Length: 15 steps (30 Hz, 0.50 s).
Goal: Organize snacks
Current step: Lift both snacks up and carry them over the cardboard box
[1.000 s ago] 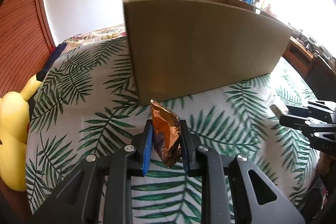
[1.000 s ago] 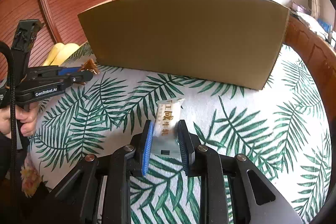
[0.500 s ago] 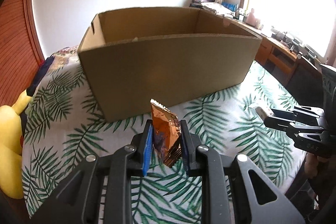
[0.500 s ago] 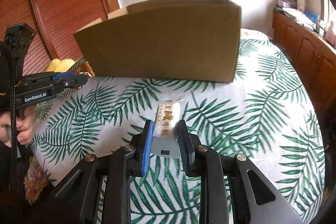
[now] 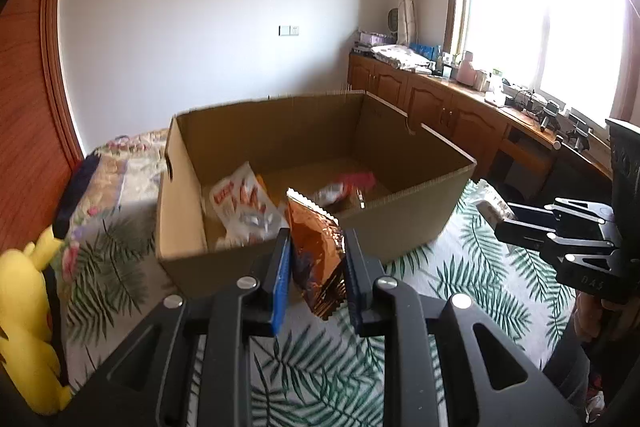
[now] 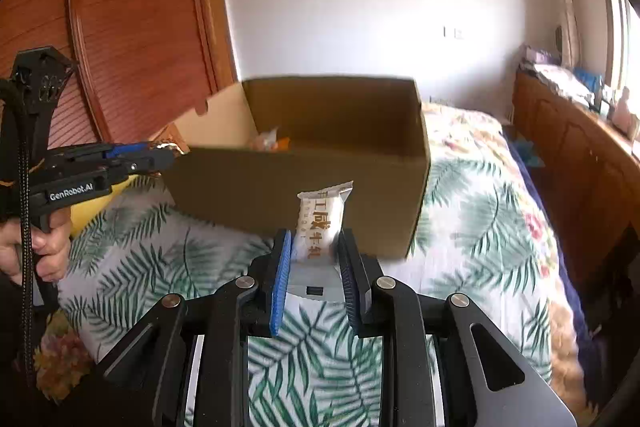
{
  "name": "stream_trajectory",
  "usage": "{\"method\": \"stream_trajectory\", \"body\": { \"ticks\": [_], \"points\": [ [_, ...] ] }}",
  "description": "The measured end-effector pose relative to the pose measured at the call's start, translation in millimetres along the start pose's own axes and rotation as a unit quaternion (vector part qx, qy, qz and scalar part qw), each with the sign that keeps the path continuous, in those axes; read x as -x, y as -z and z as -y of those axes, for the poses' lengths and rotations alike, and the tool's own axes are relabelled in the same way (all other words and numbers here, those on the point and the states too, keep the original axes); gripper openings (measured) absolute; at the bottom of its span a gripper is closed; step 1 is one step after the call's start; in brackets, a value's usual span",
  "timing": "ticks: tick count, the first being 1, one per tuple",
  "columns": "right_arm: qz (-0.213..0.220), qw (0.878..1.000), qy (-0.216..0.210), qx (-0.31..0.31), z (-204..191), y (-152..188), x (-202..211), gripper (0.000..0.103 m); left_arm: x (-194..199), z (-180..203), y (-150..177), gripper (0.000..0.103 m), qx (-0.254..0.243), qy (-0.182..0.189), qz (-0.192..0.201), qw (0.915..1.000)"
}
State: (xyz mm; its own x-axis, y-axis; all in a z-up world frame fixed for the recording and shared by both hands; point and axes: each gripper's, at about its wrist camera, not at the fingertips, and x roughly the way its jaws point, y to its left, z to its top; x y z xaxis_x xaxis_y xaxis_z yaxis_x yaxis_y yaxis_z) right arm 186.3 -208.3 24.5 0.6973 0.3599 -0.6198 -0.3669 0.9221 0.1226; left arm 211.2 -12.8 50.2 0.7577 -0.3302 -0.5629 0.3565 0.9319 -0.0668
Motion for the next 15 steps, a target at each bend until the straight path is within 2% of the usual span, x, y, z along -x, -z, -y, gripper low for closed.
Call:
{"method": "stream_trajectory", "body": {
  "ticks": [6, 15],
  "points": [
    [0.018, 1.0, -0.001, 0.016, -1, -27, -8, 0.022, -11, -9, -22, 0.022, 0.0, -0.007, 0.012, 0.9999],
    [0.03, 0.999, -0.004, 0.041, -6, -62, -29, 0.022, -41, -25, -35, 0.023, 0.012, -0.017, 0.006, 0.9998]
  ]
}}
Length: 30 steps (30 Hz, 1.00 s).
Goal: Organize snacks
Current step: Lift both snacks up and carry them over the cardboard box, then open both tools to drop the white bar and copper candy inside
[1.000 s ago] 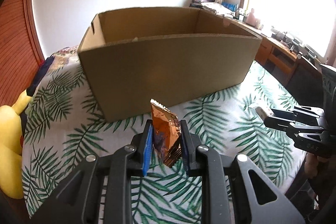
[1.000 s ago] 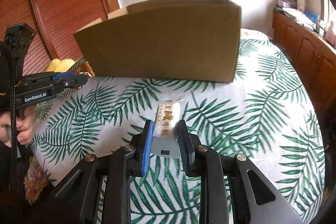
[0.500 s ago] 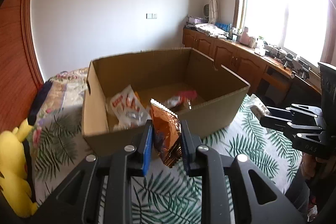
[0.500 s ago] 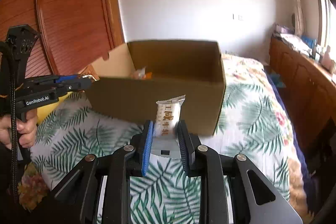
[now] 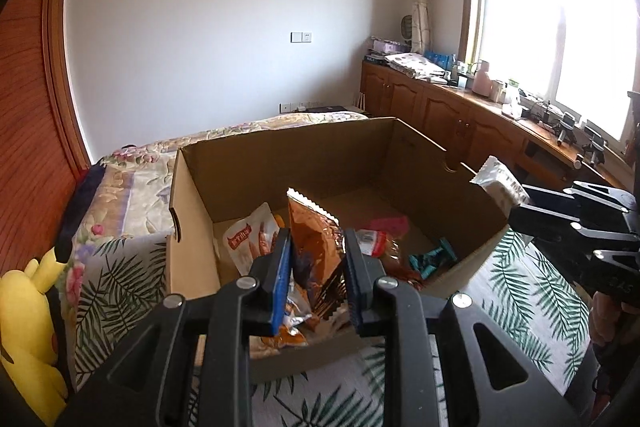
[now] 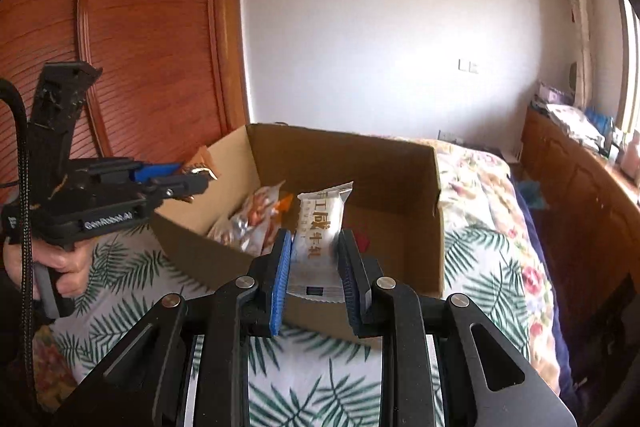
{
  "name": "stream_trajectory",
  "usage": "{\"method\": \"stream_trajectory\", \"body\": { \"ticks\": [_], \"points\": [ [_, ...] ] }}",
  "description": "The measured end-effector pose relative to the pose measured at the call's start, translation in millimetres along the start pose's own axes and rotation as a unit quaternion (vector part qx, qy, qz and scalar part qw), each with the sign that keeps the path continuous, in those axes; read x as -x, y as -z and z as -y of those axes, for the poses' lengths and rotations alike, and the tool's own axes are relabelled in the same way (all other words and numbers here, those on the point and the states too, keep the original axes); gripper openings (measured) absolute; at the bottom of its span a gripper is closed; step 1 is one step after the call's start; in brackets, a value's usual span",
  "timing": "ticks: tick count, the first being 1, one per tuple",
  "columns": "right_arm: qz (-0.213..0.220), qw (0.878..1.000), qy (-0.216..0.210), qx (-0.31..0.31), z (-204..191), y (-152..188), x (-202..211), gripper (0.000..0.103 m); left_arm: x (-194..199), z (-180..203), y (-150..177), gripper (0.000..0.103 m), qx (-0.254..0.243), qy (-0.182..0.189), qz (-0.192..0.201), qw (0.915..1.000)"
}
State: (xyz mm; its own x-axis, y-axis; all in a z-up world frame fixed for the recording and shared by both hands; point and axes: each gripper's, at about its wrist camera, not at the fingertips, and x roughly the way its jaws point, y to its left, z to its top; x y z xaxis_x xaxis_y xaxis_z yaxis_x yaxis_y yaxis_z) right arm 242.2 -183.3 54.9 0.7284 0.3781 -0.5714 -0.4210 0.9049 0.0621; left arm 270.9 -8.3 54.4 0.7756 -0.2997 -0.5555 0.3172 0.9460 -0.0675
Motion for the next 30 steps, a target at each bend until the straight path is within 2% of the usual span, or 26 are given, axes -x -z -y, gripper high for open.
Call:
{"method": "stream_trajectory", "body": {
  "ticks": [15, 23, 30],
  "points": [
    [-0.025, 0.999, -0.02, 0.015, -5, -8, -57, 0.022, -48, -17, 9, 0.025, 0.016, -0.003, -0.03, 0.9994],
    [-0.04, 0.999, -0.035, 0.004, 0, -6, -79, 0.022, -55, -15, 13, 0.026, 0.011, -0.005, -0.036, 0.9993],
    [-0.056, 0.997, -0.044, -0.008, 3, -7, -95, 0.023, -55, -13, 12, 0.033, 0.012, -0.001, -0.039, 0.9992]
  ]
}}
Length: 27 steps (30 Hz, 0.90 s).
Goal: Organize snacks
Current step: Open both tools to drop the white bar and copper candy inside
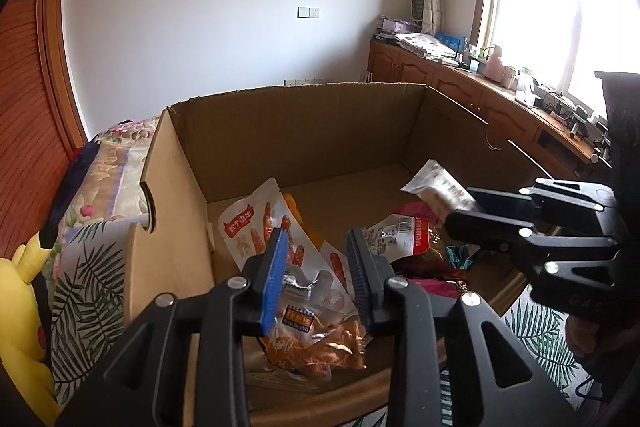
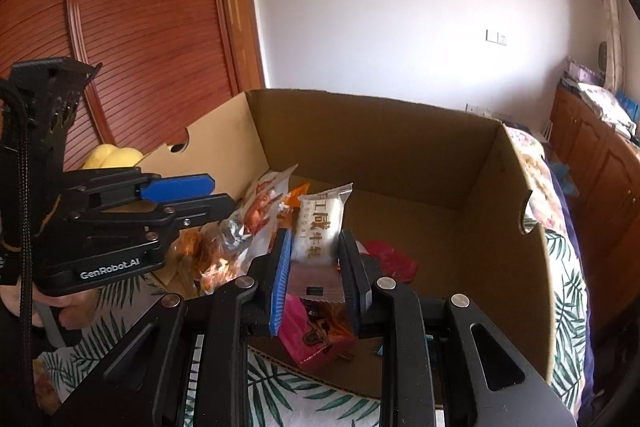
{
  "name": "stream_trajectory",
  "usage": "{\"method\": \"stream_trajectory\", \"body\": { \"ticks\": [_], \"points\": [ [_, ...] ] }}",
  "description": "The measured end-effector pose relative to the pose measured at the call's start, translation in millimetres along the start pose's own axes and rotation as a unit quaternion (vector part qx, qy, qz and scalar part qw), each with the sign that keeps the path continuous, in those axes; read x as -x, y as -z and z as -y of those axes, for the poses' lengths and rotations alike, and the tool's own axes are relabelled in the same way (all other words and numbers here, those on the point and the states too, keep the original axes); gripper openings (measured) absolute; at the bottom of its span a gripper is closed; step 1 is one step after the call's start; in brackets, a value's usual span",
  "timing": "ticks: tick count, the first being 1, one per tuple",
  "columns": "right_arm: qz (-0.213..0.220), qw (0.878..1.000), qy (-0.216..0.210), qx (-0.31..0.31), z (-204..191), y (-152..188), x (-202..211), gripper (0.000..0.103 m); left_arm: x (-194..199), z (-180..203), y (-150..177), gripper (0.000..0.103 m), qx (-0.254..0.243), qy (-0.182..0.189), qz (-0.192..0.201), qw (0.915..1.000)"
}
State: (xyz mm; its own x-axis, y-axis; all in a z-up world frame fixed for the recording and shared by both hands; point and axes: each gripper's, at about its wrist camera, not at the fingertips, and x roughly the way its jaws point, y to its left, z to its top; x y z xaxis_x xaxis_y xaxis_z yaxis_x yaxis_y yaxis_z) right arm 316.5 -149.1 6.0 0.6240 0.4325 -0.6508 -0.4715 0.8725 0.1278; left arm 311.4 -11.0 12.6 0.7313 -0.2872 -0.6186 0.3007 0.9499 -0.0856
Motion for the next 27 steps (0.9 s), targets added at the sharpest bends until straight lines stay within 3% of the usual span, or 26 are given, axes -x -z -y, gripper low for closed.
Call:
{"method": "stream_trajectory", "body": {
  "ticks": [14, 27],
  "points": [
    [-0.008, 1.0, -0.008, -0.025, 7, 1, -5, 0.029, -1, -2, 0, 0.037, 0.001, -0.002, 0.001, 1.0],
    [0.015, 0.999, -0.003, -0.039, 6, 7, 11, 0.032, 16, 3, 0, 0.037, -0.006, -0.009, 0.01, 0.9999]
  ]
}}
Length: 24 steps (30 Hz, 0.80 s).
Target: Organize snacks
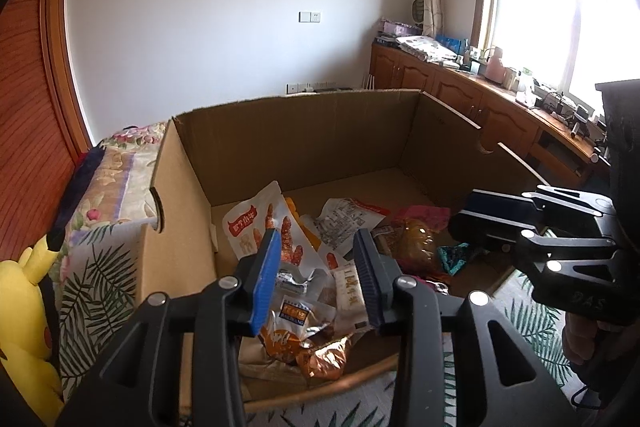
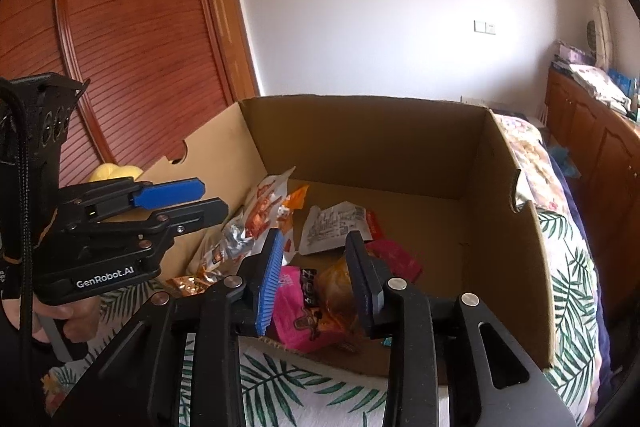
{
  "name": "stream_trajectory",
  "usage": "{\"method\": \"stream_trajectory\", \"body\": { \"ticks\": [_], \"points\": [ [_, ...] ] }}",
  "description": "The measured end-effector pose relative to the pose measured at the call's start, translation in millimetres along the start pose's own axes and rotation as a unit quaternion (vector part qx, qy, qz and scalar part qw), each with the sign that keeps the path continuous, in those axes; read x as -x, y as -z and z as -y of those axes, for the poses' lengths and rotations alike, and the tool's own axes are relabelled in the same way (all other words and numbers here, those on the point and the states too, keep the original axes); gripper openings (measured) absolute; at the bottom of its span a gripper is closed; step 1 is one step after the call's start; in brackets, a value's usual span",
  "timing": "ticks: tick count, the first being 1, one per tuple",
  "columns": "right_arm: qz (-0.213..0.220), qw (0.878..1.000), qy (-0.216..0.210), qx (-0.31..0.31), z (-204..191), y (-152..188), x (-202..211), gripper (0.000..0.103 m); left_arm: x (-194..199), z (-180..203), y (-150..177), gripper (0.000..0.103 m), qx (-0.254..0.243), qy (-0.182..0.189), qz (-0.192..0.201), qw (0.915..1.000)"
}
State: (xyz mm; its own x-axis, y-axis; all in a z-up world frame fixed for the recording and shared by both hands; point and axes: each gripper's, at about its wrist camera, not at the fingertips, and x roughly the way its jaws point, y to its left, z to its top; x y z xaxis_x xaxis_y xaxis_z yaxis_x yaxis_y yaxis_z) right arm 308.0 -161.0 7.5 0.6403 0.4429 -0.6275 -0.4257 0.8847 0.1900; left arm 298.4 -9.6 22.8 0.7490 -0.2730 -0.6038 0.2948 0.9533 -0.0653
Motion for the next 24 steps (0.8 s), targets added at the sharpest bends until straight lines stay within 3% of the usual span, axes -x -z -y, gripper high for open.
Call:
{"method": "stream_trajectory", "body": {
  "ticks": [10, 18, 24],
  "points": [
    [0.026, 0.999, 0.013, -0.014, -9, 10, 49, 0.039, 57, 18, 9, 0.04, -0.01, -0.006, 0.022, 0.9997],
    [0.041, 0.998, 0.041, -0.034, -15, 28, 86, 0.063, 95, 34, 28, 0.049, -0.015, -0.012, 0.026, 0.9995],
    [0.057, 0.996, 0.057, -0.034, -24, 47, 112, 0.074, 116, 47, 41, 0.051, -0.015, -0.014, 0.031, 0.9993]
  ]
}}
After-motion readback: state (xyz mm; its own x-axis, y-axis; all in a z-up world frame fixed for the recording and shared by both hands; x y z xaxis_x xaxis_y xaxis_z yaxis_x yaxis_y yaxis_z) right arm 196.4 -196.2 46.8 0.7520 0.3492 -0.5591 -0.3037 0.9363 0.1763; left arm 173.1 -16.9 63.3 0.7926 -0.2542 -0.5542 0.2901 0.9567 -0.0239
